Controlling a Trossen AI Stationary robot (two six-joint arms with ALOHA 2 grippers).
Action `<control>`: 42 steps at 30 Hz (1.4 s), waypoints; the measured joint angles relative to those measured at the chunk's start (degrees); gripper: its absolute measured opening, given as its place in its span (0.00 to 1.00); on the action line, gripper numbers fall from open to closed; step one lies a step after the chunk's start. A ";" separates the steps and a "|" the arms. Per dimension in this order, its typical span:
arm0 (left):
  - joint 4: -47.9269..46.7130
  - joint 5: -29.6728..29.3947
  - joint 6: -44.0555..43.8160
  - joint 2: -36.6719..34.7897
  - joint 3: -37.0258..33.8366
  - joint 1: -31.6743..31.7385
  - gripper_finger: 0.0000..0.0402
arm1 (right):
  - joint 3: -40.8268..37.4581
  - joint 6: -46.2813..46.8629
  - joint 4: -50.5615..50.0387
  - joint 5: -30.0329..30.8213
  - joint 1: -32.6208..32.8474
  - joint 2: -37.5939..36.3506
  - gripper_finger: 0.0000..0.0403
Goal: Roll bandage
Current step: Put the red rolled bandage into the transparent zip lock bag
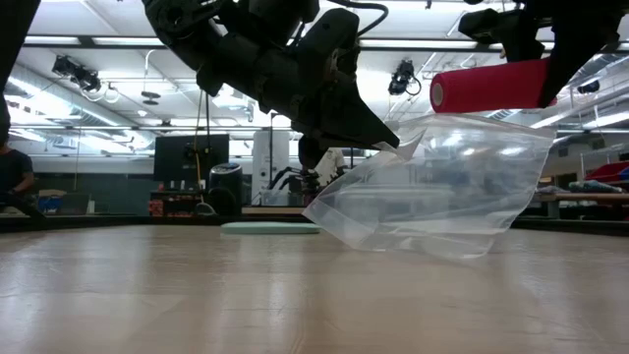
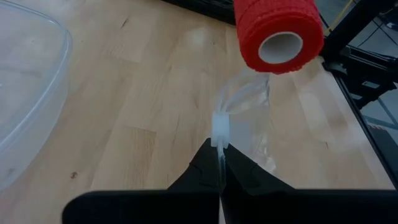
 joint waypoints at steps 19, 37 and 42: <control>2.49 1.89 1.00 0.00 0.00 0.00 0.00 | 0.00 -4.24 2.56 -0.89 0.56 0.62 0.27; 1.66 3.32 2.41 0.00 0.02 -0.01 0.00 | 0.00 -4.34 -1.81 0.04 0.24 0.02 0.26; 1.59 3.96 5.35 0.00 0.02 -0.11 0.00 | 0.25 -5.74 -2.12 -0.59 -0.26 -0.10 0.26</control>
